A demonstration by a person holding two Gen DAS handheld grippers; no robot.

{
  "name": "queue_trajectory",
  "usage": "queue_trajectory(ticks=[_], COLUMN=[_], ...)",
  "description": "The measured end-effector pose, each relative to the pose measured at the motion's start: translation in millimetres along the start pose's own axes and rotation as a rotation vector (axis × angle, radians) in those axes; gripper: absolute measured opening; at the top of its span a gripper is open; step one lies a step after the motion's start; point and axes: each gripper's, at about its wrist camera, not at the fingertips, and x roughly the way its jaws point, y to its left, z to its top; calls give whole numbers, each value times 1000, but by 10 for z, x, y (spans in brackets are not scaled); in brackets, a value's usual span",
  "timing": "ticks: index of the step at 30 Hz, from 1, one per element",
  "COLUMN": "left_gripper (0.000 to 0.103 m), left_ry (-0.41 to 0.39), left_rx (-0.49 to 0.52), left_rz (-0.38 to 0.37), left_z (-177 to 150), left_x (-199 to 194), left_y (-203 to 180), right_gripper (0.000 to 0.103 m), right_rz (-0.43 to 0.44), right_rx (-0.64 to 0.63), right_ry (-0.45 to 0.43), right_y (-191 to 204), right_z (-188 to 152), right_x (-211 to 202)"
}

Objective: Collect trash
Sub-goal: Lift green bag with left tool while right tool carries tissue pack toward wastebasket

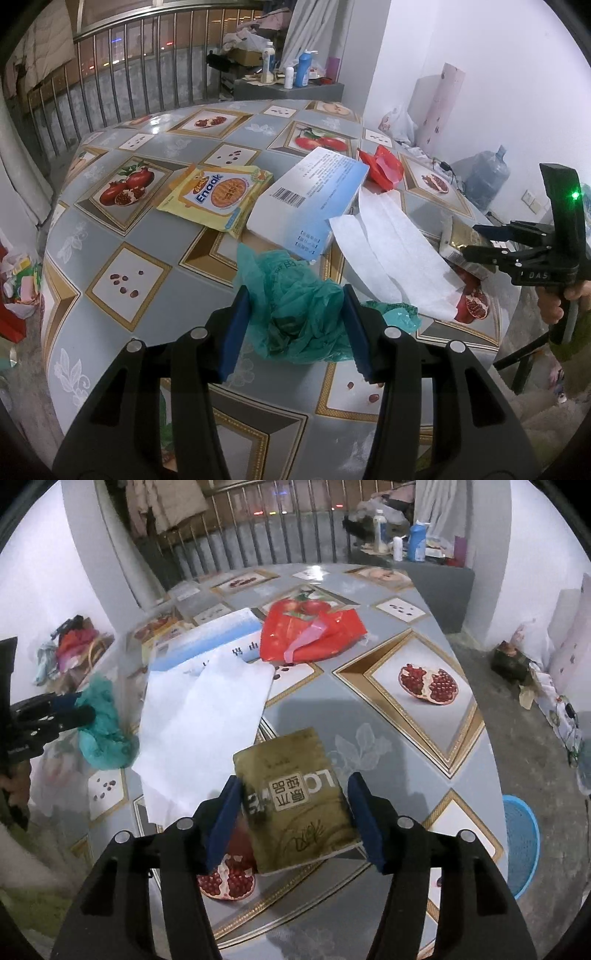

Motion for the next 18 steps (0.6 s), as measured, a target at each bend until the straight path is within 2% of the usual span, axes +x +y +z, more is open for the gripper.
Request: queue_trajectory(ticks=[2, 6, 9, 18], left_gripper=[47, 46, 46, 46], left_ry=[0, -2, 0, -14], left_rx=[0, 7, 11, 33], left_rz=[1, 6, 10, 28], left_z=[-1, 9, 20, 64], left_x=[0, -12, -19, -113], left_y=[-2, -8, -15, -51], right_gripper=[66, 66, 60, 58], right_rz=[10, -15, 12, 37], right_rx=[0, -8, 19, 104], right_ry=[-7, 19, 8, -47], right_y=[-1, -28, -72, -256], right_z=[15, -3, -29, -92], right_x=[0, 67, 36, -148])
